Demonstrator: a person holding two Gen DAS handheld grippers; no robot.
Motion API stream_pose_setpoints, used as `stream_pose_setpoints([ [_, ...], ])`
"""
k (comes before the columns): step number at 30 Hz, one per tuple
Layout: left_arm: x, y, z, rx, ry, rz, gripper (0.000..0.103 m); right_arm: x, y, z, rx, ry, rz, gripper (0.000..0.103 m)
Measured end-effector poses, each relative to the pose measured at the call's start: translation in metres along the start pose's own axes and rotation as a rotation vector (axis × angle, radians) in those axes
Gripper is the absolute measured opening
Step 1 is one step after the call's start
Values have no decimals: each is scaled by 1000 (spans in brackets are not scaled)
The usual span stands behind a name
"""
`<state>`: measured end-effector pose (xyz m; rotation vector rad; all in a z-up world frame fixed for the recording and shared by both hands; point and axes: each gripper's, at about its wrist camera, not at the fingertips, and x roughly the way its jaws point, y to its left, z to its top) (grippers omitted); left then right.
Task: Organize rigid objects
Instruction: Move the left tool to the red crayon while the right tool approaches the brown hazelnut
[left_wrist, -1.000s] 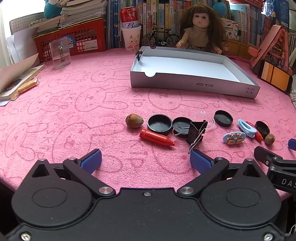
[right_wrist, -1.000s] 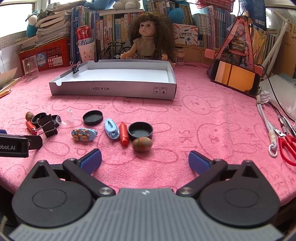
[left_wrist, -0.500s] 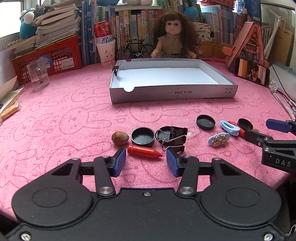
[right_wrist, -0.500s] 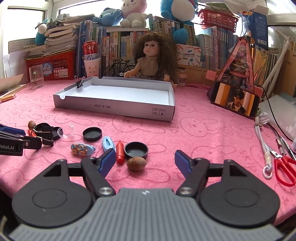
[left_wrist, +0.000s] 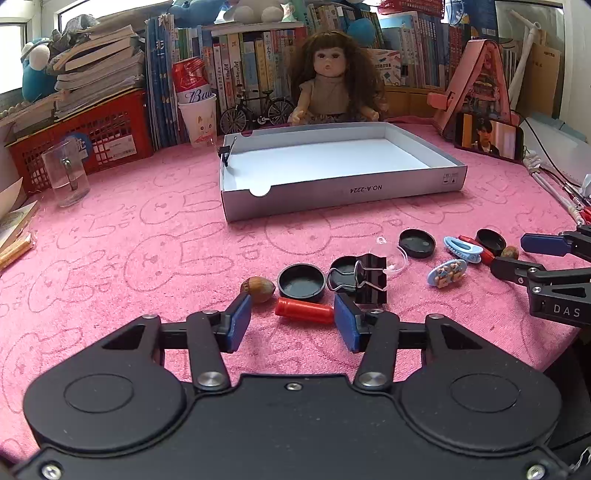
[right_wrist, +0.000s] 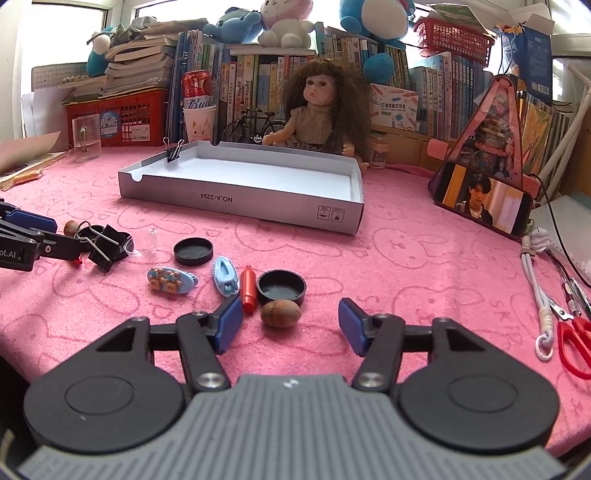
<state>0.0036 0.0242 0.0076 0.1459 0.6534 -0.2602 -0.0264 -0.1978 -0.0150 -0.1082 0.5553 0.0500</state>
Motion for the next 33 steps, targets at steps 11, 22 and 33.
stream_pose_setpoints([
  [11, 3, 2, -1, -3, -10, -5, 45, 1, 4, 0, -5, -2, 2, 56],
  [22, 4, 0, -4, 7, -5, -6, 39, 2, 7, 0, -2, -3, 9, 47],
  [33, 4, 1, -7, -178, -4, 58, 46, 1, 9, 0, 26, -3, 5, 42],
])
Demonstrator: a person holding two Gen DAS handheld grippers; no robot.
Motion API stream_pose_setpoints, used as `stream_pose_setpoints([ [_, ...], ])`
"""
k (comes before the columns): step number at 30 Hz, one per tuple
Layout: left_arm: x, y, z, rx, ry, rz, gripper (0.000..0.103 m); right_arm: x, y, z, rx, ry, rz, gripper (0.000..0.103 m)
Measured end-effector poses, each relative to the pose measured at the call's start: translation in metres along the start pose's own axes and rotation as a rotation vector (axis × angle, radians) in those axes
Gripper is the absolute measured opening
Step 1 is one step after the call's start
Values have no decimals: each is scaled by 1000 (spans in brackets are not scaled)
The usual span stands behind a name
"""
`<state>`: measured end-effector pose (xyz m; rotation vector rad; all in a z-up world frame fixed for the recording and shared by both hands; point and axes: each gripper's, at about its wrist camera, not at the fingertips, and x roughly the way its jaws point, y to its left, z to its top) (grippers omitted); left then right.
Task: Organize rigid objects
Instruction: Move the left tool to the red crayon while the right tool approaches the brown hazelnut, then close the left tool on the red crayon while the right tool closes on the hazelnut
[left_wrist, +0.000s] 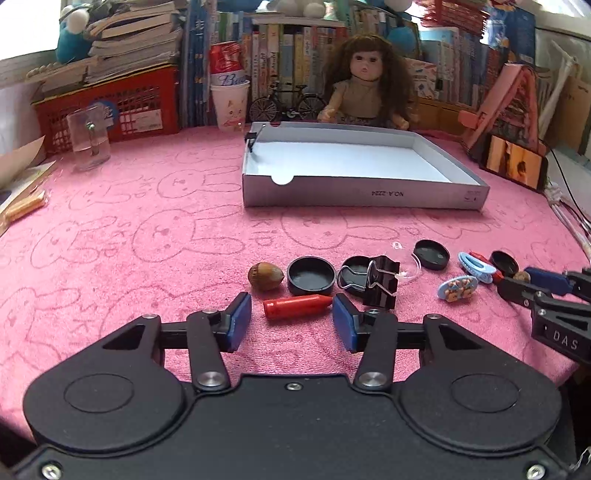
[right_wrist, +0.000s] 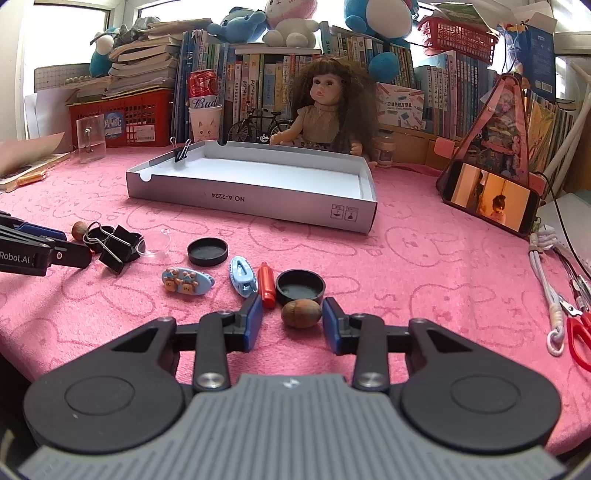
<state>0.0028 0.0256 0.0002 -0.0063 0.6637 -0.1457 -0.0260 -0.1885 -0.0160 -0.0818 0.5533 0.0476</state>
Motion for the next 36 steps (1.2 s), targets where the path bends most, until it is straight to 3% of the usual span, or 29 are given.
stream_pose_setpoints([
  [4, 2, -7, -1, -57, -21, 54, 49, -2, 2, -1, 24, -9, -29, 42],
  [12, 3, -28, -7, 12, -45, 124, 41, -3, 0, -1, 58, -29, -52, 39],
  [13, 3, -28, -7, 11, -45, 124, 41, -2, 0, -1, 60, -21, -49, 29],
  [14, 3, -28, -8, 12, -43, 123, 41, -2, -1, -1, 64, -15, -45, 28],
  [36, -7, -26, 42, 2, -102, 74, 41, 13, -29, 49, 148, -6, -71, 28],
])
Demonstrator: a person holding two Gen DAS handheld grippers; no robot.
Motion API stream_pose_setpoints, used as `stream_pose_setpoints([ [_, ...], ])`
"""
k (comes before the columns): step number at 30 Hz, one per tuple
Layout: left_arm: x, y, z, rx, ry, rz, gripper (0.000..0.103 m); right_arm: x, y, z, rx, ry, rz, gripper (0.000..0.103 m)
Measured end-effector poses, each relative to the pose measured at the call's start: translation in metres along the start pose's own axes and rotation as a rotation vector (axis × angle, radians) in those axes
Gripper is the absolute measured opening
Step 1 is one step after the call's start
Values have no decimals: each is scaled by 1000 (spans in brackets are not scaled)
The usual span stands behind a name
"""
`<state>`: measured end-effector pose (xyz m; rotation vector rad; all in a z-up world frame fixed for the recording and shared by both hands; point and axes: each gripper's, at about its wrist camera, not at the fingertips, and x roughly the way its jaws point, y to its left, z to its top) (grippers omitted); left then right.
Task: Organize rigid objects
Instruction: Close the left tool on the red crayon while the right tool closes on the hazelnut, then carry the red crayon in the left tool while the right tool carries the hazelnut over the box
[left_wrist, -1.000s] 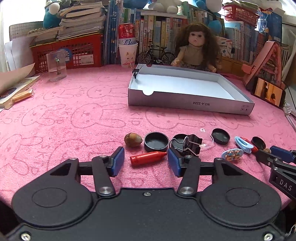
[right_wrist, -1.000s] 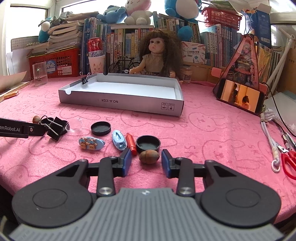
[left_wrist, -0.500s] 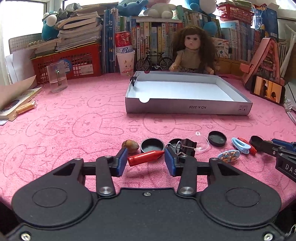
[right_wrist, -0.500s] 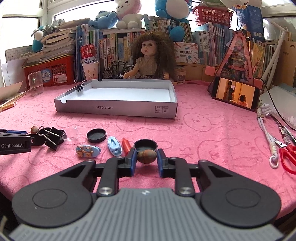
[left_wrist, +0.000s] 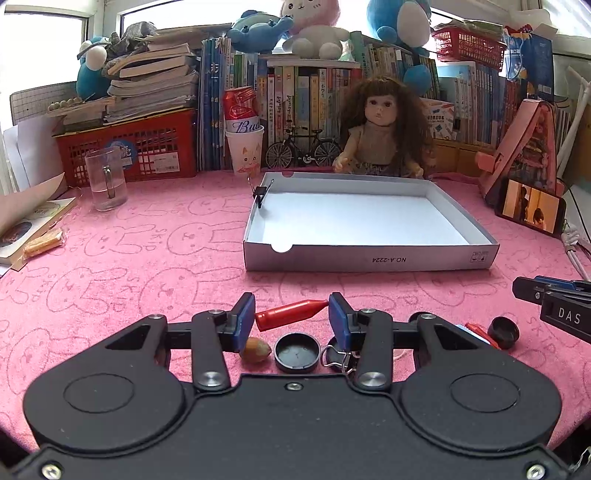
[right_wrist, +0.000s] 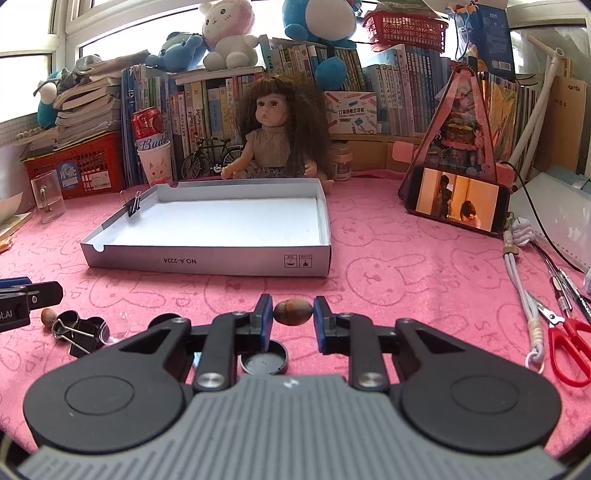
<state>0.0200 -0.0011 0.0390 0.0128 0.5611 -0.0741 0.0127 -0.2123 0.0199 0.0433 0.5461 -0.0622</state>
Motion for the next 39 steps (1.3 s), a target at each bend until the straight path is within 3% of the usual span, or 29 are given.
stream_pose_setpoints([
  [20, 45, -23, 36, 16, 34, -69, 41, 35, 4, 26, -11, 82, 28, 28],
  [39, 101, -15, 70, -45, 113, -99, 41, 72, 10, 55, -6, 152, 66, 28],
])
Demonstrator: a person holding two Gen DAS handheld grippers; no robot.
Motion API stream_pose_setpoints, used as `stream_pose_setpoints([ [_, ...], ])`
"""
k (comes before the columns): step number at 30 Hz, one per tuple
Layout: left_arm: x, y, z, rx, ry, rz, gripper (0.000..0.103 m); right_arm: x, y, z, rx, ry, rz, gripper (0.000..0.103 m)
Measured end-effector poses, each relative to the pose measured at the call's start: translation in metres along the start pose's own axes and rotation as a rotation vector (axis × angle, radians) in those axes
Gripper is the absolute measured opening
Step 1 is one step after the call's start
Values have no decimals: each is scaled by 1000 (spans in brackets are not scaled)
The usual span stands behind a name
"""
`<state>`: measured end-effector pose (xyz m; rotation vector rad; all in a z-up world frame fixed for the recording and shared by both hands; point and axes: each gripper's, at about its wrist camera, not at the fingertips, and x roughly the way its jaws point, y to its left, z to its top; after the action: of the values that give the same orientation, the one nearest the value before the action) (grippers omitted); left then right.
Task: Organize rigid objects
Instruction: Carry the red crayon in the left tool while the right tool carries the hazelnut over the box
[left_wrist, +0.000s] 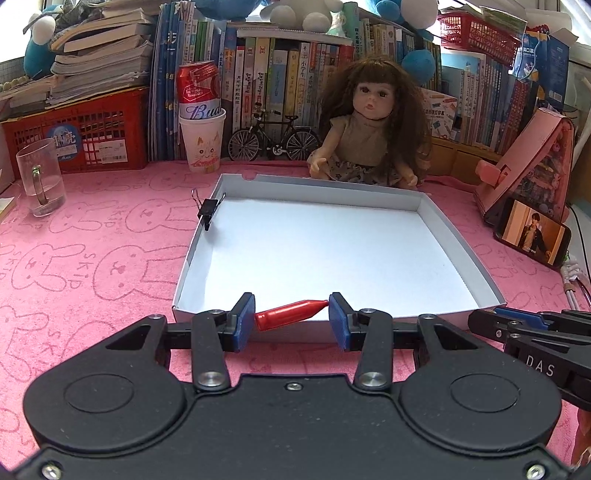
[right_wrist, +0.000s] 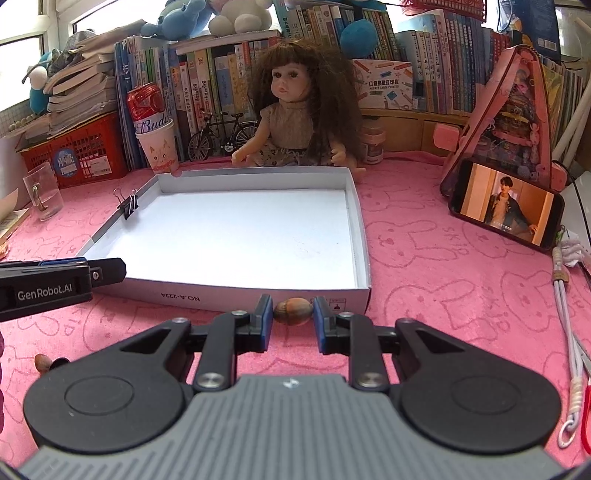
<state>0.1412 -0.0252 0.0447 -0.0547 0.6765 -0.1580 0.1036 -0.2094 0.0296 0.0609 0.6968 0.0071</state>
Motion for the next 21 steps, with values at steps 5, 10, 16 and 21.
stream_pose_setpoints([
  [5, 16, 2, 15, -5, 19, -6, 41, 15, 0, 16, 0, 25, 7, 28],
  [10, 33, 3, 26, -17, 54, -4, 41, 34, 2, 31, -6, 62, 4, 28],
  [16, 52, 4, 30, -27, 91, -5, 41, 54, 3, 43, -13, 100, 0, 28],
  [21, 67, 3, 32, -14, 130, 1, 41, 71, 4, 51, -22, 157, 14, 28],
])
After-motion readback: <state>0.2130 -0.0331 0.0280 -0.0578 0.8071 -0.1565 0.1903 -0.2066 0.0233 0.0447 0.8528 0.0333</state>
